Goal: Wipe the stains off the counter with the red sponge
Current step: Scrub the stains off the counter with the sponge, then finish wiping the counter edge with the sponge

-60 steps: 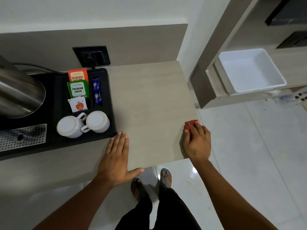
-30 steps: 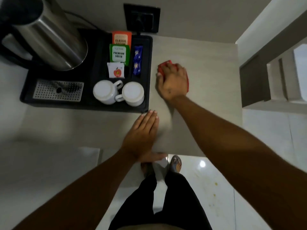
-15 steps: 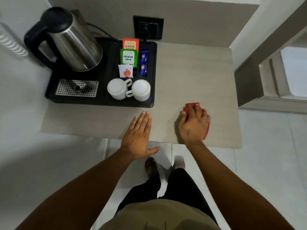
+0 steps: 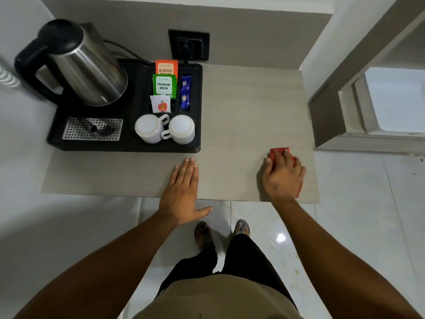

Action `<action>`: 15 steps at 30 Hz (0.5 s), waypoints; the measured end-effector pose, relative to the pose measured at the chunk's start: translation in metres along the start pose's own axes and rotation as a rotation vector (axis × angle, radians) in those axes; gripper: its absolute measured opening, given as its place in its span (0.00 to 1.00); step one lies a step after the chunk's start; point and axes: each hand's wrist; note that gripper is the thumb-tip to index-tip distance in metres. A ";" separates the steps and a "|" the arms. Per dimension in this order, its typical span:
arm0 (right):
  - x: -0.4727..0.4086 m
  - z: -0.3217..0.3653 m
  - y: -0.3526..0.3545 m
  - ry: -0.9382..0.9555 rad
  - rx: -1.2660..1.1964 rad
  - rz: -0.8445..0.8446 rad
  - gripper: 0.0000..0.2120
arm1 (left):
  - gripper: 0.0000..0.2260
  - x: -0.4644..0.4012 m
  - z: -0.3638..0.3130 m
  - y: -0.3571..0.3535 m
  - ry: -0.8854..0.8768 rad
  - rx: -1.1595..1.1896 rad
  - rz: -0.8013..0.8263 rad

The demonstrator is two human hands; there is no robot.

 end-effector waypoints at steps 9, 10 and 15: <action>0.009 0.017 -0.017 0.429 0.014 0.048 0.22 | 0.55 -0.065 -0.028 -0.010 -0.044 0.099 0.011; 0.005 0.000 -0.015 0.396 0.038 0.054 0.21 | 0.54 -0.062 -0.030 -0.014 -0.071 0.099 0.013; -0.021 -0.066 -0.008 0.145 0.041 0.066 0.22 | 0.51 -0.054 -0.058 -0.024 -0.144 0.121 0.056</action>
Point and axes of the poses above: each hand's wrist, its own x-axis away from the middle knuckle, its own y-axis out of the back of the hand, z = x × y, and after that the axes turned 13 degrees about -z, right-handed
